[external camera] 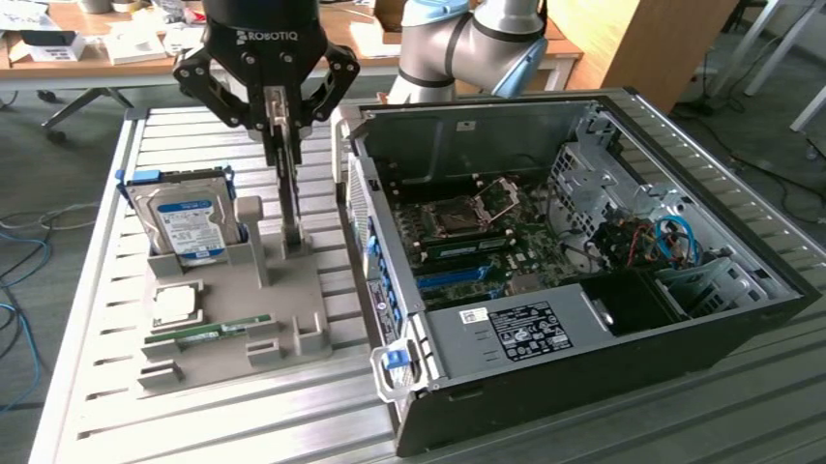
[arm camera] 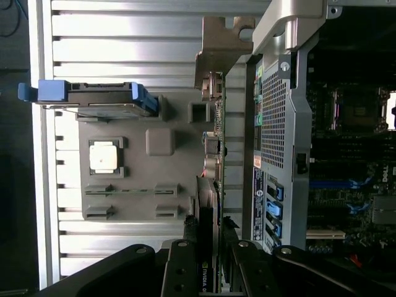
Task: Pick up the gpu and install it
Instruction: 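Pick up the gpu and move the gpu toward the slot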
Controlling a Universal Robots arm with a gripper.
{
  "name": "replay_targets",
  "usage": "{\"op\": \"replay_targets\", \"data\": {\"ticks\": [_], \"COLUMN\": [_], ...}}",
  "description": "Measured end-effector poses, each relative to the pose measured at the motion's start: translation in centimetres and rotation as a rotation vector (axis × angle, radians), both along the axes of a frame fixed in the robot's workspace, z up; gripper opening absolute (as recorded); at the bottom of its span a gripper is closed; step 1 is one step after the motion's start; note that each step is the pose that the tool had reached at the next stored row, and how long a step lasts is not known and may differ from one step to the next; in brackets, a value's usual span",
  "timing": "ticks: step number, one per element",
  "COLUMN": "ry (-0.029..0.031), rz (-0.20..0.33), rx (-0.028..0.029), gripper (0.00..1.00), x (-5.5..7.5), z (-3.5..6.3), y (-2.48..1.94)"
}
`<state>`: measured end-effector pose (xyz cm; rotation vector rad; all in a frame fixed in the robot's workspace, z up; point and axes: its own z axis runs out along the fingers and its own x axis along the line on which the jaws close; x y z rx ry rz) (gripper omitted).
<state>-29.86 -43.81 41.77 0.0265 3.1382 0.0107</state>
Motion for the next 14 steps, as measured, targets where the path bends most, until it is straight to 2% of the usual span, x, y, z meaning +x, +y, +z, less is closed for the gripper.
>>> {"op": "replay_targets", "data": {"ticks": [10, 14], "ry": [-0.0004, -0.0004], "rz": [0.000, 0.000], "rx": [0.0037, 0.0039], "gripper": [0.26, 0.26], "x": [0.00, 0.01], "z": [0.97, 0.99], "y": [0.00, 0.00]}}
